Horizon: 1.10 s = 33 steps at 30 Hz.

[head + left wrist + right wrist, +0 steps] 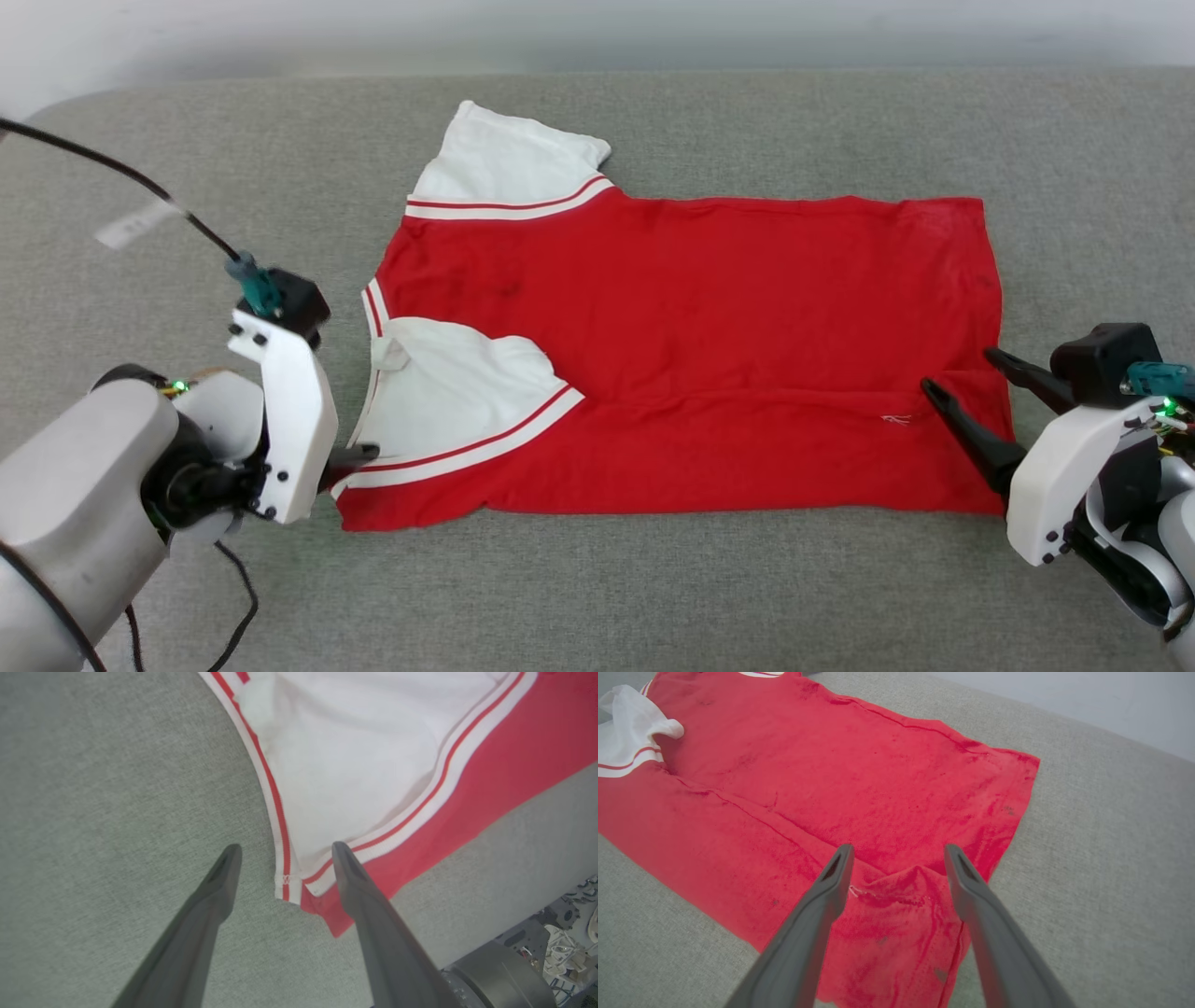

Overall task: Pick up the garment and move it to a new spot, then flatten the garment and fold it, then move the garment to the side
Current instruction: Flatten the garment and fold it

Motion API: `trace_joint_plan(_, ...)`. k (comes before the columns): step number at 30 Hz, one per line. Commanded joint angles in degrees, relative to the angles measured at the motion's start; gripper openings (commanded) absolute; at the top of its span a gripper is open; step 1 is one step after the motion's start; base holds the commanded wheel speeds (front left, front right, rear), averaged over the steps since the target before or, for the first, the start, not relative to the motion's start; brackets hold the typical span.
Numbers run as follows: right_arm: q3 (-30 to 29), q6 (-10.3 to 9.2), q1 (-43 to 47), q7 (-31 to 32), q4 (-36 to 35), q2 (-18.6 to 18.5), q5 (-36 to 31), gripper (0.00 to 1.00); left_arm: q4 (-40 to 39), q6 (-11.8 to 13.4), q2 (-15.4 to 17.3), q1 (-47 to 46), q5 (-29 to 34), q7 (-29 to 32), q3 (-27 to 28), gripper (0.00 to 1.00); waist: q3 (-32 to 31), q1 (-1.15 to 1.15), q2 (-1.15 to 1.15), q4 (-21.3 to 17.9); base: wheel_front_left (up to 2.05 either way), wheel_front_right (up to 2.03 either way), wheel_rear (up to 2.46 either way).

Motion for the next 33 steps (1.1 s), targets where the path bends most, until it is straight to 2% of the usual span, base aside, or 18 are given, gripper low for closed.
trace_joint_plan(1, 0.3, -0.02, -0.9, 0.3, -0.3, 0.2, 0.0, 1.0, 0.7, 0.0, 0.1, 0.9, 0.7, 0.7, -0.8, 1.0, 0.6, 0.0, 0.0, -0.7, 0.0, 0.0, 0.0)
trace_joint_plan(10, 2.1, -0.02, -3.9, 1.2, 0.9, 0.3, 1.0, 1.0, 7.0, -0.6, -3.6, 5.5, -1.4, 4.2, -4.8, 1.0, 1.8, 0.0, 0.0, -2.4, 0.0, 0.0, 0.0)
trace_joint_plan(11, 2.3, -0.02, -4.4, 1.2, 1.0, 0.1, 1.0, 1.0, 7.5, -0.7, -3.9, 5.6, -1.3, 4.2, -5.1, 0.44, 1.7, 0.0, 0.0, -2.5, 0.0, 0.0, 0.0)
trace_joint_plan(12, 2.6, -0.02, -5.1, 1.4, 1.0, -0.3, 1.0, 1.0, 7.8, -0.8, -4.2, 5.6, -1.2, 4.0, -5.4, 0.0, 1.6, 0.0, 0.0, -2.5, 0.0, 0.0, 0.0)
trace_joint_plan(16, 3.9, -0.02, -8.1, 3.2, 0.5, -2.6, 1.0, 1.0, 7.9, -1.2, -4.1, 4.6, -1.0, 2.7, -5.4, 0.0, 0.3, 0.0, 0.0, -2.3, 0.0, 0.0, 0.0)
trace_joint_plan(19, 5.9, -0.02, -11.2, 7.7, -0.4, -5.6, 1.9, 1.0, 7.2, -1.4, -3.1, 3.0, 0.1, 1.5, -5.6, 0.0, -0.9, 0.0, 0.0, -1.9, 0.0, 0.0, 0.0)
trace_joint_plan(23, 10.2, -0.02, -15.6, 17.2, -1.1, -9.9, 4.7, 1.0, 5.4, -1.6, -2.2, 1.5, 0.3, 0.0, -5.8, 0.0, -2.2, 0.0, 0.0, -1.2, 0.0, 0.0, 0.0)
trace_joint_plan(27, 14.6, -0.02, -18.7, 30.6, -0.3, -12.7, 10.2, 1.0, 3.6, -1.7, -1.5, 0.6, 0.8, -0.9, -6.6, 0.0, -2.6, 0.0, 0.0, -0.4, 0.0, 0.0, 0.0)
trace_joint_plan(30, 16.7, -0.02, -19.3, 38.0, 1.8, -13.2, 13.6, 1.0, 2.4, -1.7, -1.3, 0.0, 0.9, -1.5, -7.1, 0.0, -2.2, 0.0, 0.0, 0.1, 0.0, 0.0, 0.0)
trace_joint_plan(33, 16.2, -0.02, -18.5, 41.0, 5.1, -11.3, 16.0, 1.0, 1.5, -1.7, -1.4, -1.0, 1.3, -2.0, -7.5, 0.0, -1.4, 0.0, 0.0, 0.9, 0.0, 0.0, 0.0)
